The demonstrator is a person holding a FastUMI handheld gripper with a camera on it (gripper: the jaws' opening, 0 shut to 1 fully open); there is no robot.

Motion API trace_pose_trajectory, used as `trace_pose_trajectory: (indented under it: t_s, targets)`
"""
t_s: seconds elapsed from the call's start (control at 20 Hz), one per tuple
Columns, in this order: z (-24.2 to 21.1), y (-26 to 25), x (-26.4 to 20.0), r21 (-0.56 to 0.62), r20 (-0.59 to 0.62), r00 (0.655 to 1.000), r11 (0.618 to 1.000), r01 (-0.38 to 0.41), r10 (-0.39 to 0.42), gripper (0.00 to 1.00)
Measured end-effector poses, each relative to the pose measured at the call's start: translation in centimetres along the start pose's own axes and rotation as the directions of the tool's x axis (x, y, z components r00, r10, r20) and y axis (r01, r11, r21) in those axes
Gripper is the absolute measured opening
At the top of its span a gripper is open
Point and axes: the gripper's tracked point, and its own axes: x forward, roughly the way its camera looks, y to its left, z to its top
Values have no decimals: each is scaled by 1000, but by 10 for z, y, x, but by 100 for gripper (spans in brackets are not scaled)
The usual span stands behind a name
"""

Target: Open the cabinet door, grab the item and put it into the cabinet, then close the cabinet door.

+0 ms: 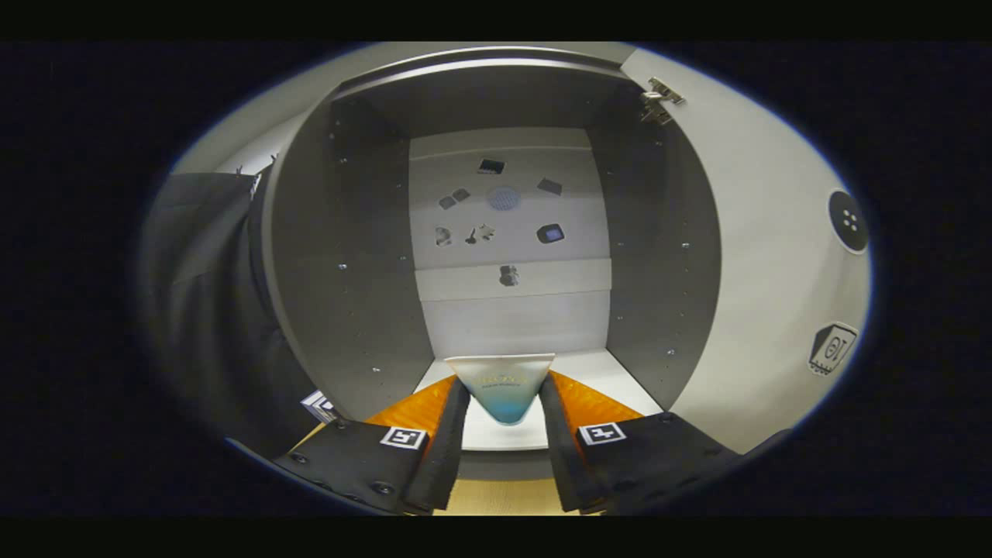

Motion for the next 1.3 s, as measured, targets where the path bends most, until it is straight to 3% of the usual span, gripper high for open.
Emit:
trace_pose_trajectory:
  t_s: [0.15,0.5,0.8,0.95,1.3]
  targets:
    - [-22,-1,37,-30,-153,988,1000,-4,-1,58]
    - [-61,-6,80,-26,-315,949,1000,6,-14,58]
    - [-55,-8,81,-20,-278,960,1000,11,-16,64]
    - [-46,-4,67,-37,-241,970,999,2,-11,100]
    - [-9,32,-14,-65,-75,993,993,-99,94,100]
